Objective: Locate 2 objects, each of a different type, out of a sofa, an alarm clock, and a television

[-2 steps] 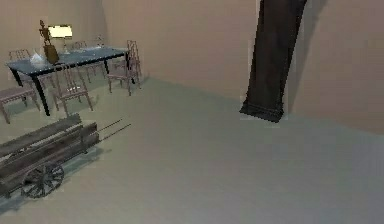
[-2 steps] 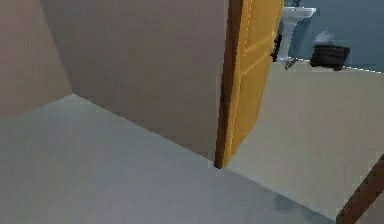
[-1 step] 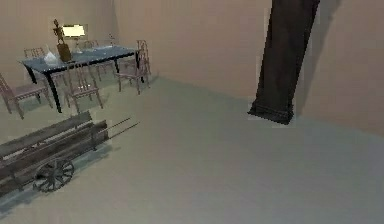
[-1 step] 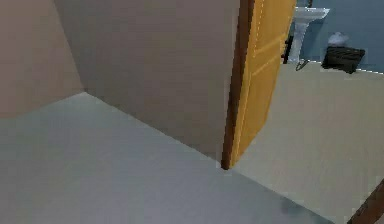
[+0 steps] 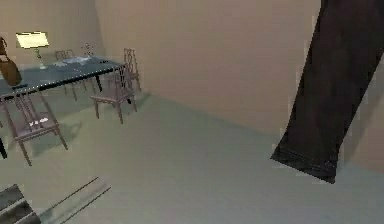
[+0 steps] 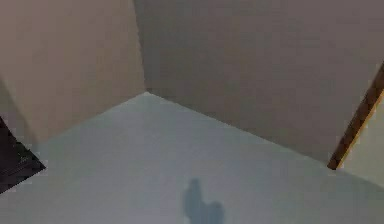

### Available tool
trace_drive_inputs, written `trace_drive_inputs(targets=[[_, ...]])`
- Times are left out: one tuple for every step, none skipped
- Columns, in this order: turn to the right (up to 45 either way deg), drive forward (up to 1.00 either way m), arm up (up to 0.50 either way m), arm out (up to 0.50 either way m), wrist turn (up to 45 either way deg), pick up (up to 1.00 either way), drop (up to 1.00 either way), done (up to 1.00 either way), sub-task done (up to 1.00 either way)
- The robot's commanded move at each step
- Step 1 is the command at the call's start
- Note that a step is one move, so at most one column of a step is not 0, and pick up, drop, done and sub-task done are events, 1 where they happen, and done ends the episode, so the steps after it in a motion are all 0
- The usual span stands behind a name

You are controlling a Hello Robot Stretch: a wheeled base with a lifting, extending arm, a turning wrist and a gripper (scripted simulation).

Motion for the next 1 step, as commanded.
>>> trace_drive_inputs(targets=[[0.0, 0.90, 0.00, 0.00, 0.0, 0.00, 0.00, 0.00, 0.00]])
